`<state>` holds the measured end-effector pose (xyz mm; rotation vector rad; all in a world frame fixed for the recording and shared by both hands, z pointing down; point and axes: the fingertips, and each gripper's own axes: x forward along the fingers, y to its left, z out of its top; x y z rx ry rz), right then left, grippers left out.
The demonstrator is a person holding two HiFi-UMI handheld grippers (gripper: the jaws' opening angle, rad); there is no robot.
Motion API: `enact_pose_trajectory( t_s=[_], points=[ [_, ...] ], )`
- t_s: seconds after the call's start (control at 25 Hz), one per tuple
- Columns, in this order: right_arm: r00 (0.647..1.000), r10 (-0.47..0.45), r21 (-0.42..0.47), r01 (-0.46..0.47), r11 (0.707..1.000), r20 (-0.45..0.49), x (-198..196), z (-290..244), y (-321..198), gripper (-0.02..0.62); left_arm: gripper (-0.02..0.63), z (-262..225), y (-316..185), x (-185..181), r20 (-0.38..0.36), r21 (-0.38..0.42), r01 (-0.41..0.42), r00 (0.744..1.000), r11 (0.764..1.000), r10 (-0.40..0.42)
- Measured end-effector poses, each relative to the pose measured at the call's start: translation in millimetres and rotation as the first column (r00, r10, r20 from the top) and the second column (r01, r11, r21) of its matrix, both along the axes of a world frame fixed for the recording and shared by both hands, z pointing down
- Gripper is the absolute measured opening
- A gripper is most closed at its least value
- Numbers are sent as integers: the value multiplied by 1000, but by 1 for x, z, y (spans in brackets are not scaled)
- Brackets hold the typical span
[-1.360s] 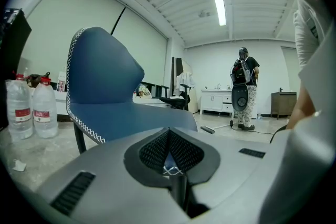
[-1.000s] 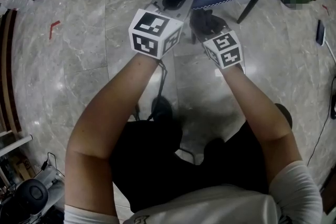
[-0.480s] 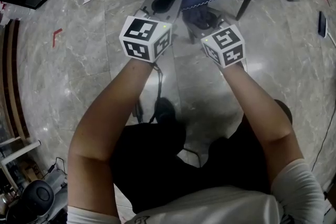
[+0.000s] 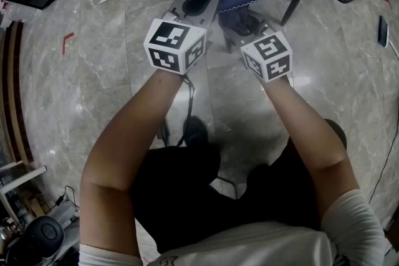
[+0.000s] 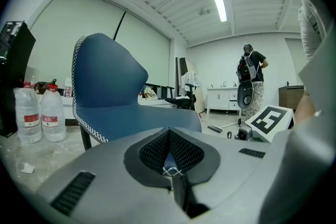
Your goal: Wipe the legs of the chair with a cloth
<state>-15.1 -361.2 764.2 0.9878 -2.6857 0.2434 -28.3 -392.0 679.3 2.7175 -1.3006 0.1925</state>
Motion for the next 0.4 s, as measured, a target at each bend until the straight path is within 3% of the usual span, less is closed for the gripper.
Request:
enact_pose_trajectory(
  t_s=[0.4],
  points=[
    [1000, 5, 2, -5, 1000, 1, -2, 0, -1, 162, 6, 0, -1, -2, 3, 9, -3, 1000, 1000, 3]
  ],
)
